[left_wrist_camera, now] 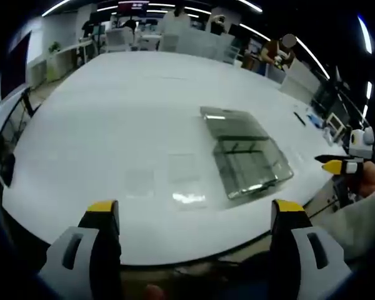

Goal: Insert the divider into the dual guide fixture by aligning both edges with the guide slots and pushing it downward to the bottom, including one-sided entry, uneven engagement, binding, and posture correction.

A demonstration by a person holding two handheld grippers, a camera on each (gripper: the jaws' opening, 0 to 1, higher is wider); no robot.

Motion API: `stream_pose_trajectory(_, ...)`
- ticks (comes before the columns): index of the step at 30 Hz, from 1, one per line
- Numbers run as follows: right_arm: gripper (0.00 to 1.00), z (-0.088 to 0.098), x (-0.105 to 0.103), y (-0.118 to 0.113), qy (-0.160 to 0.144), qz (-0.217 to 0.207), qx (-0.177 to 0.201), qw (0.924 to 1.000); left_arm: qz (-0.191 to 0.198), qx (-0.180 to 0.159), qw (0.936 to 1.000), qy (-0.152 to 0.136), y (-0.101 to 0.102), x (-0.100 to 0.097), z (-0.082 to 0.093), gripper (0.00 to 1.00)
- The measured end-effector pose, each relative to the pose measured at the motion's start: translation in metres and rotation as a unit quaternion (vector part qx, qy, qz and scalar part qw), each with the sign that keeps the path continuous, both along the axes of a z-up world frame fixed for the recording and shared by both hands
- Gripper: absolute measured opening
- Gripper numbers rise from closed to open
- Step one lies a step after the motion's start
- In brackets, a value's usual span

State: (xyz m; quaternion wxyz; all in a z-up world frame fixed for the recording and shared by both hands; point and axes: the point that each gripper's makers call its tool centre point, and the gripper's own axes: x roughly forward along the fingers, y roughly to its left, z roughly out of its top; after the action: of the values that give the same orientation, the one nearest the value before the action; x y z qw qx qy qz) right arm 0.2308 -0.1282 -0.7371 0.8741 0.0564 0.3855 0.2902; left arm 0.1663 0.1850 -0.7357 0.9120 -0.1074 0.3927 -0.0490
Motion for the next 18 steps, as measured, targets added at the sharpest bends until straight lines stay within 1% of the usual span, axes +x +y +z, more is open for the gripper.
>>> stream_pose_trajectory(6, 0.96, -0.0007, 0.0001, -0.0044, 0.001, -0.003, -0.001, 1.0, 0.002, -0.002, 1.0, 0.001, 0.0003, -0.0007, -0.0013, 0.98)
stream_pose_trajectory(18, 0.96, -0.0022, -0.0034, -0.0059, 0.003, -0.003, -0.004, 1.0, 0.0, -0.004, 1.0, 0.002, -0.0024, -0.001, -0.0022, 0.98)
